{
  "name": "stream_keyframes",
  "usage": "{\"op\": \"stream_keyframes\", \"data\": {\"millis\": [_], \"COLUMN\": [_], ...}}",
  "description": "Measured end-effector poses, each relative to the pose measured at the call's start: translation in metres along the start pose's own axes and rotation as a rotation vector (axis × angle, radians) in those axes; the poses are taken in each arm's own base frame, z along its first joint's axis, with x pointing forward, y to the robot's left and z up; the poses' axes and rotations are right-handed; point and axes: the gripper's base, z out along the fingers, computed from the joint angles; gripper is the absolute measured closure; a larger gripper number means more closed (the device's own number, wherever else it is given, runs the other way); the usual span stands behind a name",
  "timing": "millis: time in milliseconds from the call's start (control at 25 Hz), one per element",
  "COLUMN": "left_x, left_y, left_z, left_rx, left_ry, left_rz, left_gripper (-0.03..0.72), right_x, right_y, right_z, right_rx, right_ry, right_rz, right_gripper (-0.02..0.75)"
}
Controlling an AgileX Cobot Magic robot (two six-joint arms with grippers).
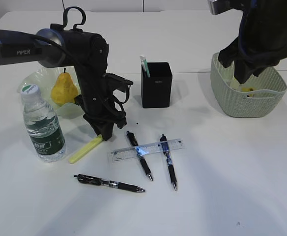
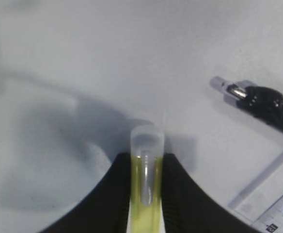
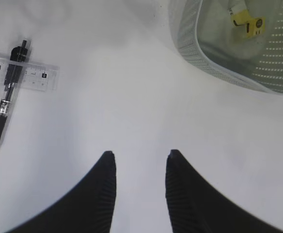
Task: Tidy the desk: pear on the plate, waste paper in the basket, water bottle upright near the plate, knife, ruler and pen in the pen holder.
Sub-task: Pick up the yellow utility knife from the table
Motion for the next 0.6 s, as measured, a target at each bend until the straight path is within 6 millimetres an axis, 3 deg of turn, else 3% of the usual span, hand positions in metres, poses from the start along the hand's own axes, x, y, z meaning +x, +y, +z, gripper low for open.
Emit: {"op": "stream_keyframes", "data": {"millis": [360, 600], "left_x": [0.001, -0.001], "left_y": [-0.001, -0.003], "left_z": [-0.005, -0.043], "left_rx": [0.002, -0.012], "left_ry": [0.001, -0.088], "left_rz": [0.0, 0.005], "left_gripper": [0.585, 0.585], "right_x": [0.0, 0.0], "right_y": [0.0, 0.0], "right_z": [0.0, 0.0], "right_rx": [0.0, 0.002], "right_ry": [0.0, 0.0], "right_rz": [0.002, 0.001], "right_gripper": [0.477, 0.477]}}
